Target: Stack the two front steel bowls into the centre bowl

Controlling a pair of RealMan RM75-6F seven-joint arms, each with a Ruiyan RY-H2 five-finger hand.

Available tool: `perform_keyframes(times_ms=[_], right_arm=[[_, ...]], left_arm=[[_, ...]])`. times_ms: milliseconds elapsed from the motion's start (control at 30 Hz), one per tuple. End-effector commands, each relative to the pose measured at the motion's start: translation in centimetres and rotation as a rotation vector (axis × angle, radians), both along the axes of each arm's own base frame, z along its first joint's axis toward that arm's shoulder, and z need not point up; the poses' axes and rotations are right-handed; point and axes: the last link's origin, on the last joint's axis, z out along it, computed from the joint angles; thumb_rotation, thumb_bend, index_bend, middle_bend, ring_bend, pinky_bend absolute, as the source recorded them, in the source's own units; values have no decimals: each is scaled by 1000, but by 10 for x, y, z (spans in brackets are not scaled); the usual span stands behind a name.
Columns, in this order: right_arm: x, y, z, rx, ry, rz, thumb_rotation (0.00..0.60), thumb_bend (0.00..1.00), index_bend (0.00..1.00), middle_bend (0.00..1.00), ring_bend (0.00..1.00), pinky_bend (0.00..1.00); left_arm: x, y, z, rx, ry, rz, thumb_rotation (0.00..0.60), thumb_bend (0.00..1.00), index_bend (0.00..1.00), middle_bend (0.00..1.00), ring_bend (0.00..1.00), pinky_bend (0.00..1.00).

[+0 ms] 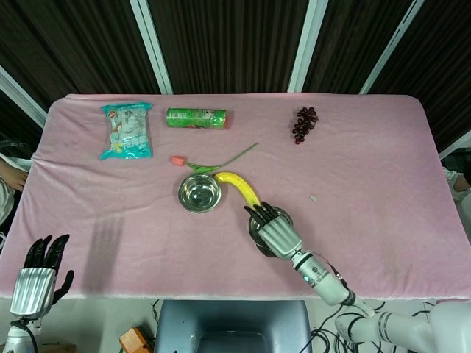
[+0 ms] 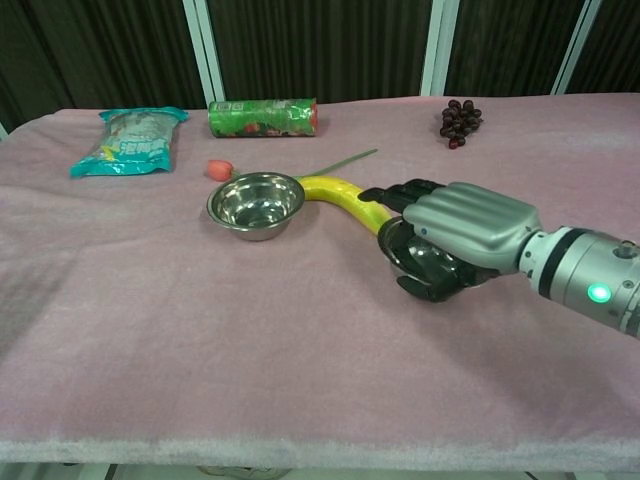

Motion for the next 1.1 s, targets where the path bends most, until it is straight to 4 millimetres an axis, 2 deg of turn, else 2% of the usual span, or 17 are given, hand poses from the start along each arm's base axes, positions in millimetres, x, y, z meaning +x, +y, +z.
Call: perform_keyframes(times_ms=[33, 233, 367, 500, 667, 800, 967, 1100], right_arm=[[5, -8, 5, -29, -8, 4, 600, 561, 820, 35, 0, 0], [30, -29, 21, -102, -48, 14, 600, 562, 813, 35, 0, 0], [65, -47, 28, -159, -78, 30, 600, 562, 810, 38, 0, 0], [106, -61, 25, -213, -103, 48, 600, 562, 808, 43, 0, 0], [158, -70, -1, -273, -107, 99, 600, 562, 802, 44, 0, 0], [188, -73, -29, -326, -63, 148, 600, 563, 798, 44, 0, 0], [207, -76, -63, -330, -25, 124, 600, 562, 798, 45, 0, 0], [204, -77, -86, -299, -14, 73, 600, 562, 795, 45, 0, 0]], left_arm=[[0, 0, 0, -3, -1, 4, 600, 398, 0, 128, 67, 117], [-1, 1, 1, -5, -5, 8, 600, 398, 0, 128, 66, 117], [-2, 2, 1, -4, -7, 12, 600, 399, 0, 127, 66, 117], [-2, 2, 3, 2, -11, 15, 600, 399, 0, 128, 66, 117], [-5, 4, 6, 7, -21, 24, 600, 399, 0, 128, 66, 117], [-8, 5, 9, 8, -30, 41, 600, 399, 0, 127, 67, 117], [-11, 5, 13, 16, -43, 53, 600, 399, 0, 128, 67, 117], [-12, 4, 19, 34, -58, 51, 600, 400, 0, 127, 67, 117]])
